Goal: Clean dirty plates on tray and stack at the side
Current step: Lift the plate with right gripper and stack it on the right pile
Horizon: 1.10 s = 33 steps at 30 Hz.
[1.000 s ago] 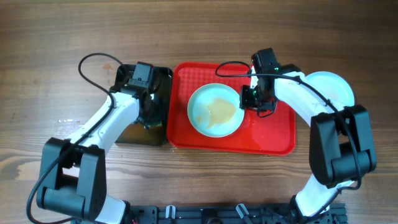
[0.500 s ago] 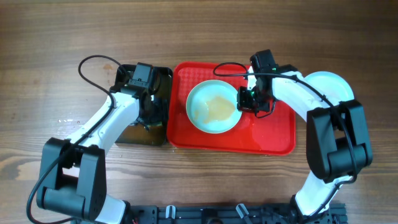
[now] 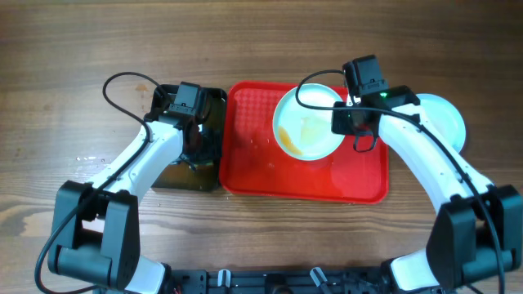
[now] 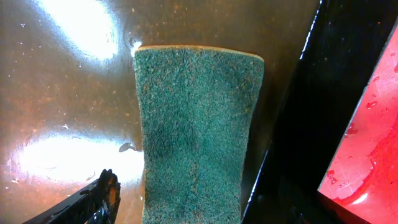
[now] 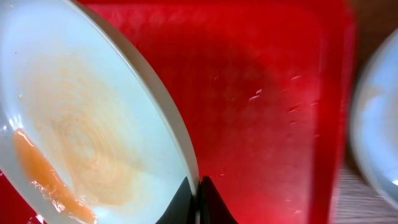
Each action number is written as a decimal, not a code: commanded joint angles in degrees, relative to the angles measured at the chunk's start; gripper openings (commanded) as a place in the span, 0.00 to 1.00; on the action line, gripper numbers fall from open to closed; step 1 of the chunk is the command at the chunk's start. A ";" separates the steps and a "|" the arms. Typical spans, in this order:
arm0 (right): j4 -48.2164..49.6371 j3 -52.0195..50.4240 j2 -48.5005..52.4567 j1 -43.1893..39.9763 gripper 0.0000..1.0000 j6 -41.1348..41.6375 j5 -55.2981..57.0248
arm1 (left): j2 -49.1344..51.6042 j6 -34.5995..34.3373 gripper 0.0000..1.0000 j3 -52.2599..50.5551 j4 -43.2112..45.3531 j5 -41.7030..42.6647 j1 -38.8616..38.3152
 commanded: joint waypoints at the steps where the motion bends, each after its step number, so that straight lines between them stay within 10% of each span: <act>1: 0.17 -0.09 -6.60 2.62 0.04 -0.76 9.20 | -0.72 -0.55 0.80 0.61 0.63 0.70 0.11; 14: 2.21 -0.09 -8.17 22.86 0.04 -8.28 48.46 | -0.72 -0.52 0.80 0.61 0.85 0.70 0.11; 33: 17.35 -0.09 -8.17 23.23 0.04 -28.11 60.57 | -0.72 -0.52 0.82 0.61 1.73 0.68 0.11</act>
